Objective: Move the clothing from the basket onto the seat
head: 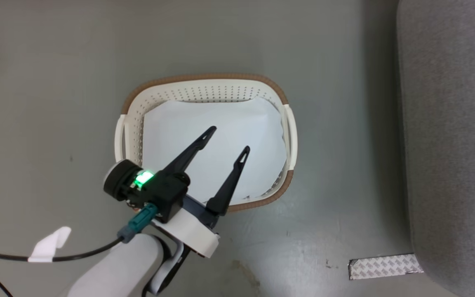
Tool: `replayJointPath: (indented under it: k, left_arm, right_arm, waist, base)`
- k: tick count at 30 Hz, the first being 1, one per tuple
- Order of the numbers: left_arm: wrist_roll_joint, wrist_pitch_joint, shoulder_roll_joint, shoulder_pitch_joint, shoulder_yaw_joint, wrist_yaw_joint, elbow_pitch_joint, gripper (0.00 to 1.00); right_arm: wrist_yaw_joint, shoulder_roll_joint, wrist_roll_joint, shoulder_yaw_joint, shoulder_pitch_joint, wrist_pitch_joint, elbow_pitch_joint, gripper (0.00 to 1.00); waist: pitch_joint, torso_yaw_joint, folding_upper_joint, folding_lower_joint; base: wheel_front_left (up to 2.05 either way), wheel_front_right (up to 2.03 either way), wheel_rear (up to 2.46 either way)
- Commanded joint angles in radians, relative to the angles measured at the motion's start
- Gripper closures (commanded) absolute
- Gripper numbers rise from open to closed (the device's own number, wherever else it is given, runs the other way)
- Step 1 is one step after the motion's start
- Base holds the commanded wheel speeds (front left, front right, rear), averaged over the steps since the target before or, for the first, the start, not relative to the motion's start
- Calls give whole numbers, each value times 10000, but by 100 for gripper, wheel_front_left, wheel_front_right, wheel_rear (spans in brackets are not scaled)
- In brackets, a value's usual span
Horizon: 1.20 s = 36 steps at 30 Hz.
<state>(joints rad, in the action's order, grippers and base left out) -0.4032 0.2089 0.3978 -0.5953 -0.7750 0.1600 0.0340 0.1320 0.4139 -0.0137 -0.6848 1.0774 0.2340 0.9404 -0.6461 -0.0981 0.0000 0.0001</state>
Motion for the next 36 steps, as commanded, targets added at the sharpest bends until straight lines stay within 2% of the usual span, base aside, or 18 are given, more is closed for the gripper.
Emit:
replayJointPath:
  k: [1,8,17,23,27,31,36]
  left_arm:
    - [-106,71,160,128,84,63,3,0]
    - [-393,326,145,456,354,138,229,0]
    - [-1024,569,-99,1793,1206,320,966,0]
    - [-964,558,-524,3378,2744,442,1001,0]
    - [-735,554,-728,4467,3826,338,1071,0]
    - [-420,554,-979,5319,4715,142,1169,0]
    - [73,554,-1390,5990,5368,-258,1444,0]
  right_arm:
    - [-26,2,-124,102,-8,132,44,0]
    - [-26,-301,50,1492,-969,310,-537,0]
    - [-26,-1020,1591,3260,-4464,314,-3983,0]
    - [-26,-1838,2269,3976,-6983,314,-5797,0]
    - [-26,-2443,2319,4510,-8365,203,-6574,0]
    - [-26,-2915,2295,5141,-9398,123,-7002,0]
    - [-26,-3263,2169,5754,-10316,159,-6931,0]
  waist:
    - [203,-153,0,-1]
    - [1193,-464,0,-1]
    - [3200,-341,0,-1]
    - [4584,61,0,-1]
    - [5261,287,0,-1]
    - [5785,471,0,-1]
    - [6363,706,0,-1]
  base:
    - [0,0,0]
    - [0,0,0]
    - [0,0,0]
    - [0,0,0]
    - [0,0,0]
    - [0,0,0]
    - [0,0,0]
